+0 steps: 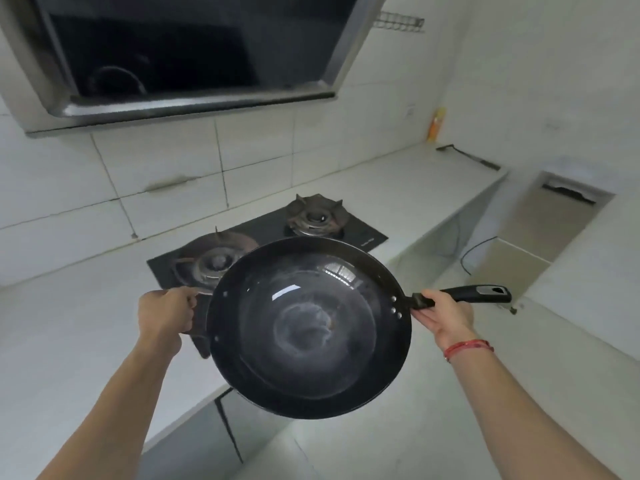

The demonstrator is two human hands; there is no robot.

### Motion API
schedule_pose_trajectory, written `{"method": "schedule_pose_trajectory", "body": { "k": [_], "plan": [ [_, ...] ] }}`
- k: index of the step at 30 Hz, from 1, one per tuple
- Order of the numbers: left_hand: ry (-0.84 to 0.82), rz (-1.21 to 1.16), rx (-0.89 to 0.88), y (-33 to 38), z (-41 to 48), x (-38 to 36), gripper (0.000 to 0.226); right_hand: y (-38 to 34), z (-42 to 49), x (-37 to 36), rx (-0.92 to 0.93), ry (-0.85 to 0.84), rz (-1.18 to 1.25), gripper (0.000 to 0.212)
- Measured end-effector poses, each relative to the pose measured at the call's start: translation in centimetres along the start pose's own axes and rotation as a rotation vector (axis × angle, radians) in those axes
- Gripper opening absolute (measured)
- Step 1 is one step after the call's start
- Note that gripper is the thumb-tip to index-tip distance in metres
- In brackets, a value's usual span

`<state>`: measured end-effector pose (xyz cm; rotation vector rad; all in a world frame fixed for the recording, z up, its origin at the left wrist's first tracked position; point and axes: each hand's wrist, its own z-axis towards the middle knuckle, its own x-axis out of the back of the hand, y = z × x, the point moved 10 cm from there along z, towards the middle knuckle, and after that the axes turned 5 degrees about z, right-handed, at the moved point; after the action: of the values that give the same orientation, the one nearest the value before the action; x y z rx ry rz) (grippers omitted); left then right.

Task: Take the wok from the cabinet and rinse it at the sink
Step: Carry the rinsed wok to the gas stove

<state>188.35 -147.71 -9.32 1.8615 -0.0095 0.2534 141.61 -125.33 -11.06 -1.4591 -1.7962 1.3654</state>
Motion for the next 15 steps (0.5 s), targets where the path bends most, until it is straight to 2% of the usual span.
{"method": "schedule_pose_trajectory", "body": {
  "k": [8,15],
  "plan": [
    [-0.263,0.061,-0.013,0.8,-2.0,-15.9,0.014,-3.8,2.0,13.6,0.061,0.243,0.095,0.009],
    [-0.330,0.107,-0.012,1.0,-5.2,-25.5,0.015,-6.6,6.3,20.4,0.075,0.304,0.125,0.010]
  ]
}}
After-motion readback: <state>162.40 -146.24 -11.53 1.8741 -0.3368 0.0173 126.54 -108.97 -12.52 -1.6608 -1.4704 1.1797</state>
